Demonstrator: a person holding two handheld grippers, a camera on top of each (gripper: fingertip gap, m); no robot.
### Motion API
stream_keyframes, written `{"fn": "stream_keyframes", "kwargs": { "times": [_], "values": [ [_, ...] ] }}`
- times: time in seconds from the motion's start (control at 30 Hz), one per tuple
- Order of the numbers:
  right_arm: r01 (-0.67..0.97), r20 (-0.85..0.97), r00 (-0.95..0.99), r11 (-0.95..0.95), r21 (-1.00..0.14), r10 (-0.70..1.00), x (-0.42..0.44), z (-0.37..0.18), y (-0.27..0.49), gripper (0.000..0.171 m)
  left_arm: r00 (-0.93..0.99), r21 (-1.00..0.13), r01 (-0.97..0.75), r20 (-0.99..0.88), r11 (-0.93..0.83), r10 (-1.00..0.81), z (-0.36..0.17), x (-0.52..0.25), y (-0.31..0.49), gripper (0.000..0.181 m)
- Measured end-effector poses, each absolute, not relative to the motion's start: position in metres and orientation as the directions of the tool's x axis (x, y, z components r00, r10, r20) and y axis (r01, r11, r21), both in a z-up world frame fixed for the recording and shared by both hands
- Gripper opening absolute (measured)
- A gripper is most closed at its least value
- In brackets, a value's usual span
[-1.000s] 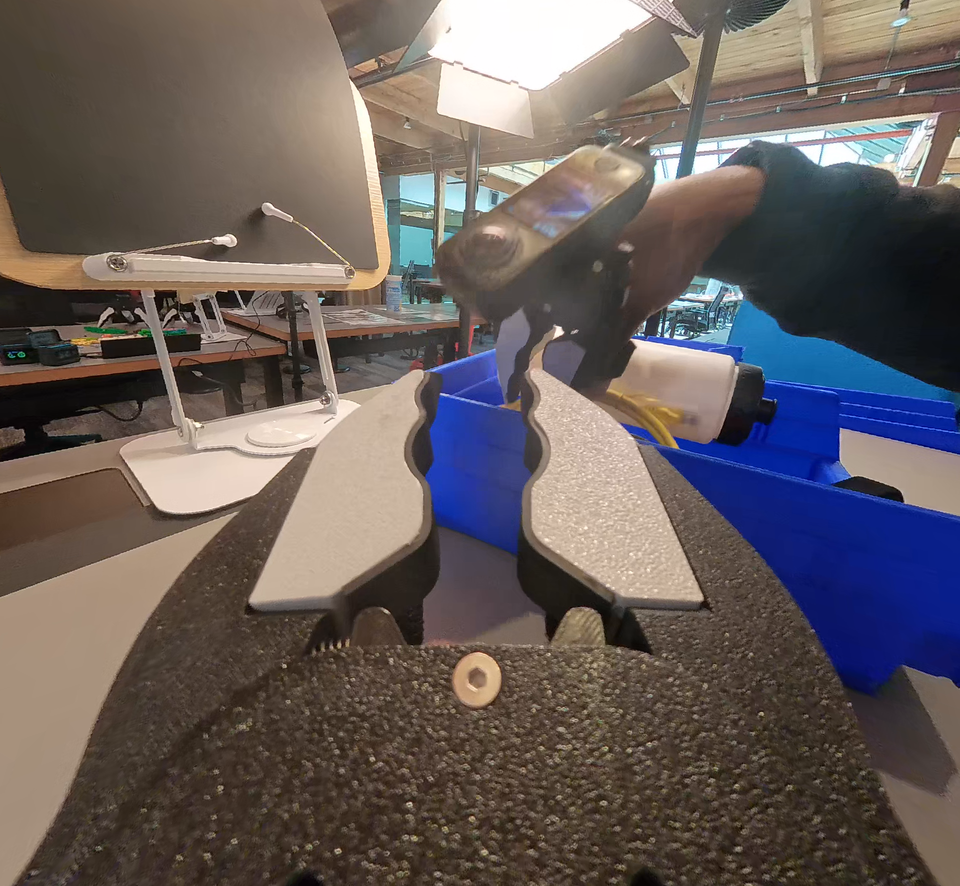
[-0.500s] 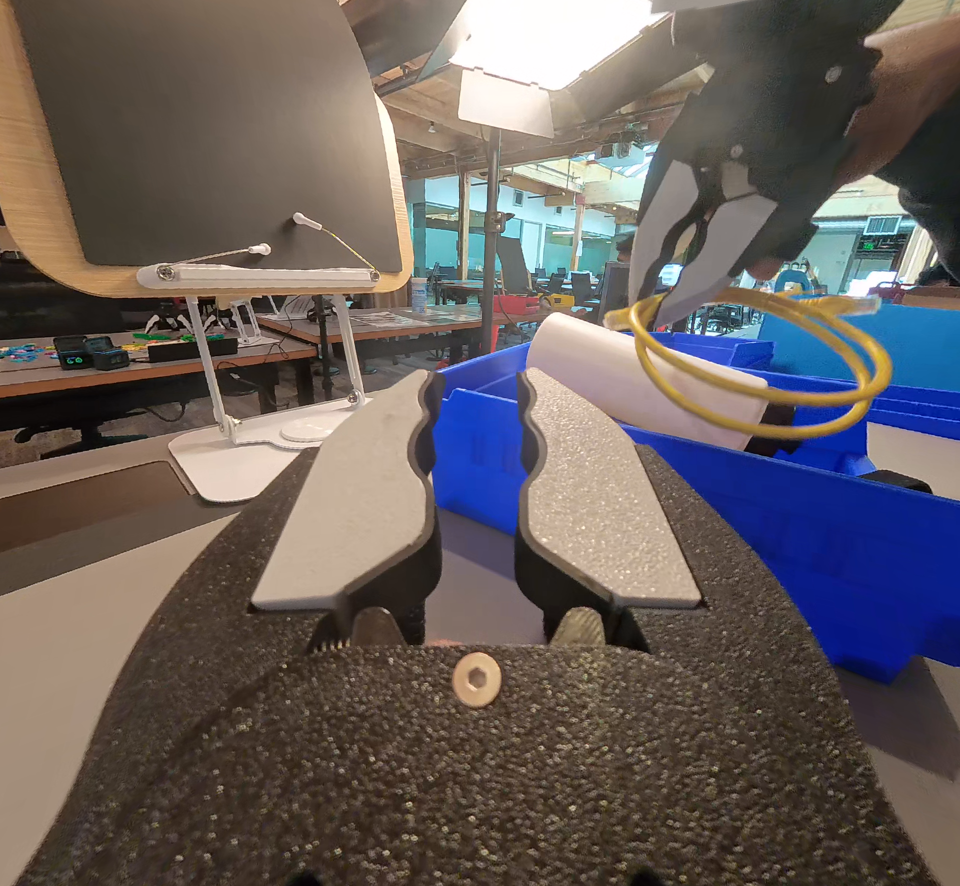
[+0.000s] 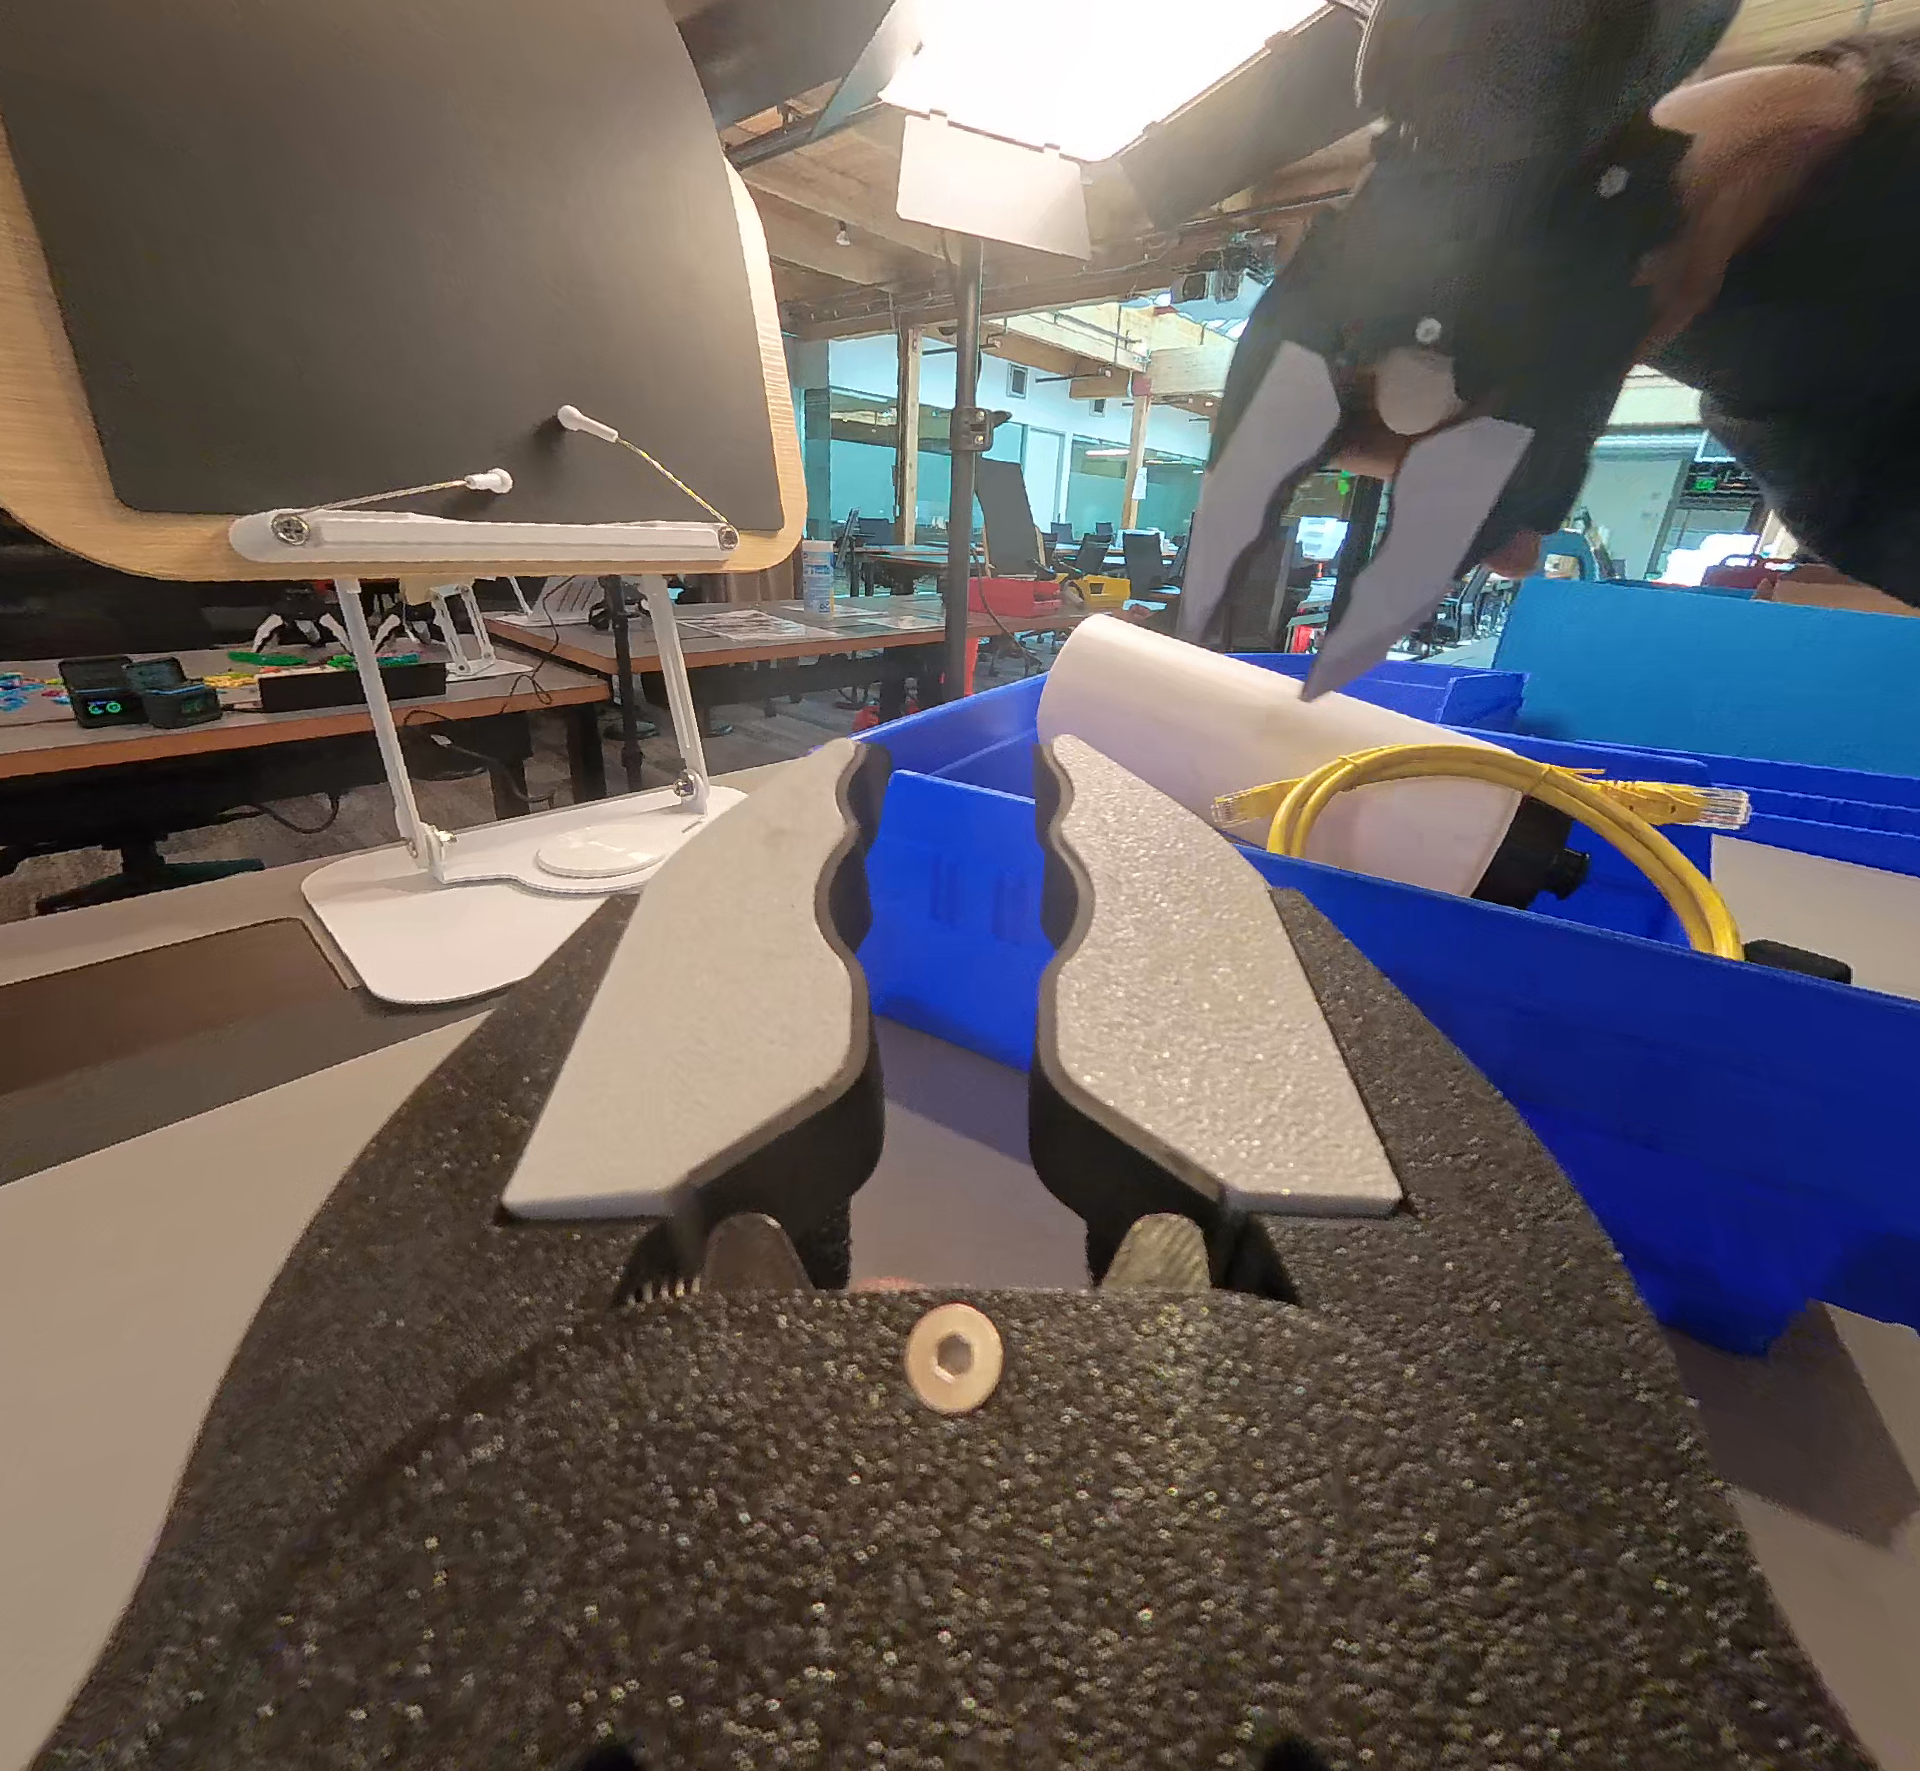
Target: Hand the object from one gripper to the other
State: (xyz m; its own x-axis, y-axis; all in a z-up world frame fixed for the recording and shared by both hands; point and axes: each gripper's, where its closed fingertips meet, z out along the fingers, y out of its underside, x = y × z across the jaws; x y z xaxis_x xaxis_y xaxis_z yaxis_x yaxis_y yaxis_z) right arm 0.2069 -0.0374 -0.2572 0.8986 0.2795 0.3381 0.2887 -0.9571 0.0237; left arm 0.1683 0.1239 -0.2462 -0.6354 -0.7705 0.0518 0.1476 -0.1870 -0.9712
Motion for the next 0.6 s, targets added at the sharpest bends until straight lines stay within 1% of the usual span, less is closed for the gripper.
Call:
{"fn": "stream_keyframes", "kwargs": {
  "times": [0.03,0.1,0.13,0.27,0.4,0.47,0.6],
  "values": [
    [0.345,0.343,0.883,-0.938,-0.016,0.319,0.210,-0.256,-0.027,0.033,-0.639,-0.972,0.146,0.051,-0.186,-0.768,-0.246,0.168,0.123,0.030],
    [0.366,0.322,0.885,-0.930,-0.038,0.336,0.222,-0.265,-0.013,0.032,-0.642,-0.972,0.146,0.050,-0.185,-0.765,-0.246,0.168,0.122,0.030],
    [0.358,0.309,0.890,-0.933,-0.016,0.336,0.229,-0.273,-0.010,0.032,-0.642,-0.972,0.145,0.050,-0.185,-0.765,-0.246,0.168,0.122,0.030],
    [0.373,0.226,0.888,-0.915,0.154,0.401,0.248,-0.311,-0.011,0.036,-0.643,-0.970,0.152,0.048,-0.189,-0.765,-0.246,0.167,0.123,0.030],
    [0.406,0.180,0.874,-0.882,0.239,0.451,0.254,-0.332,-0.008,0.044,-0.648,-0.972,0.150,0.043,-0.183,-0.760,-0.246,0.167,0.121,0.030],
    [0.407,0.170,0.872,-0.872,0.272,0.459,0.258,-0.337,-0.010,0.046,-0.651,-0.972,0.149,0.042,-0.182,-0.758,-0.246,0.167,0.121,0.030],
    [0.407,0.147,0.873,-0.862,0.303,0.464,0.264,-0.346,-0.012,0.049,-0.653,-0.972,0.150,0.041,-0.182,-0.756,-0.246,0.166,0.121,0.030]
  ]
}}
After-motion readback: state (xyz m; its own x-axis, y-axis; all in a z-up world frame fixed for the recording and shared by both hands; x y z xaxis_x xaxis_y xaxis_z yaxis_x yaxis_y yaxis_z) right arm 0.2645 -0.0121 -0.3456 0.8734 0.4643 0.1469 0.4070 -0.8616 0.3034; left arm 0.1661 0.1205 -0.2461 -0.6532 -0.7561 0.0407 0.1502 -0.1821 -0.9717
